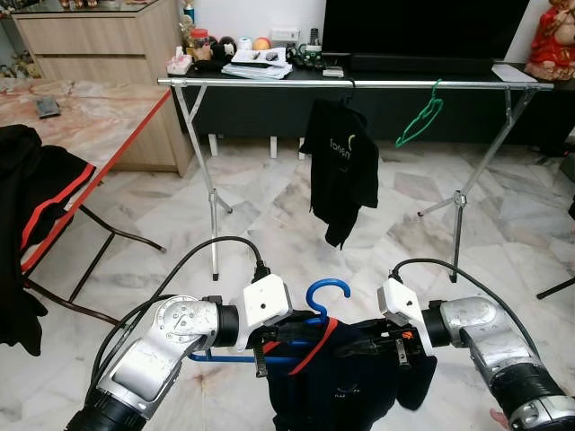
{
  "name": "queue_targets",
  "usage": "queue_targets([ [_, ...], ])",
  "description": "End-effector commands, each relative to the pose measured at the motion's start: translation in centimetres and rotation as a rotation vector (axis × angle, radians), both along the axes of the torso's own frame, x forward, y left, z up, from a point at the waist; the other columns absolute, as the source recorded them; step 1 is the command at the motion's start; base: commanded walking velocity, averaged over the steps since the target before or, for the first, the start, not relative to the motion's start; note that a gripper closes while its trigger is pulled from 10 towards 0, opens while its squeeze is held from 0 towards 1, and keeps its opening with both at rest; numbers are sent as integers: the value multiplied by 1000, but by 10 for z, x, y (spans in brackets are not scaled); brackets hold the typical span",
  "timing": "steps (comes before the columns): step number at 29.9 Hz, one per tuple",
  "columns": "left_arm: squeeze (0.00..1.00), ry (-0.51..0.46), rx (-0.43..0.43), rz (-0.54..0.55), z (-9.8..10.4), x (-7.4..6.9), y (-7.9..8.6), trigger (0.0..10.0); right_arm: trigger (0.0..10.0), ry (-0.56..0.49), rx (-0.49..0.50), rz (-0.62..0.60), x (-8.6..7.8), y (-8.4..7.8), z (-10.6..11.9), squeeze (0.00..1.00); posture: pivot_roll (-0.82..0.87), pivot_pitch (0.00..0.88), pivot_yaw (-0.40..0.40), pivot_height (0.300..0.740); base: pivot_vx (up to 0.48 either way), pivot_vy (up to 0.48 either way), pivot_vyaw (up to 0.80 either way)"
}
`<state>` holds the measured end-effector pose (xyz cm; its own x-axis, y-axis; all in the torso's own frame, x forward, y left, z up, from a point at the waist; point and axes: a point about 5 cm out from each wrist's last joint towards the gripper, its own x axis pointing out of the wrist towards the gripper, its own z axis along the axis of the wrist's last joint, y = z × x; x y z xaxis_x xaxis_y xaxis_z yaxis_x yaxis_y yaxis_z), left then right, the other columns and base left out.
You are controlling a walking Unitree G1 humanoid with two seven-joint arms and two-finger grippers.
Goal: Hang hanger
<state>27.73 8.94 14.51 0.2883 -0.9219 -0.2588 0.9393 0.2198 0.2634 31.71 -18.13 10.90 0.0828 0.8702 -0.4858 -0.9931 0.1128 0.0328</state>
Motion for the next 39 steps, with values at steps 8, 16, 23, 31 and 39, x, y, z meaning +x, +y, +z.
queue_targets([
  [8, 0, -36, -10, -68, 11, -3, -10, 10000, 0, -16, 2, -13, 5, 2, 4, 0, -42, 85, -13, 740, 0, 0, 0],
  [16, 1000, 7, -5, -101, 9, -6, -8, 10000, 0, -13, -2, -10, 4, 2, 3, 0, -41, 85, -13, 740, 0, 0, 0],
  [23, 1000, 15, 29, -94, 7, -6, -2, 10000, 0, -24, -94, -7, 1, -5, -5, 0, -39, 84, -14, 740, 0, 0, 0],
  [31, 1000, 3, 71, -74, 4, -3, 5, 10000, 0, -20, -189, -3, -3, -12, -16, 0, -40, 82, -14, 740, 0, 0, 0],
  [39, 1000, -77, 90, 122, 8, 17, 29, 10000, 0, -49, -347, -17, -6, -27, -27, 0, -43, 77, -14, 740, 0, 0, 0],
])
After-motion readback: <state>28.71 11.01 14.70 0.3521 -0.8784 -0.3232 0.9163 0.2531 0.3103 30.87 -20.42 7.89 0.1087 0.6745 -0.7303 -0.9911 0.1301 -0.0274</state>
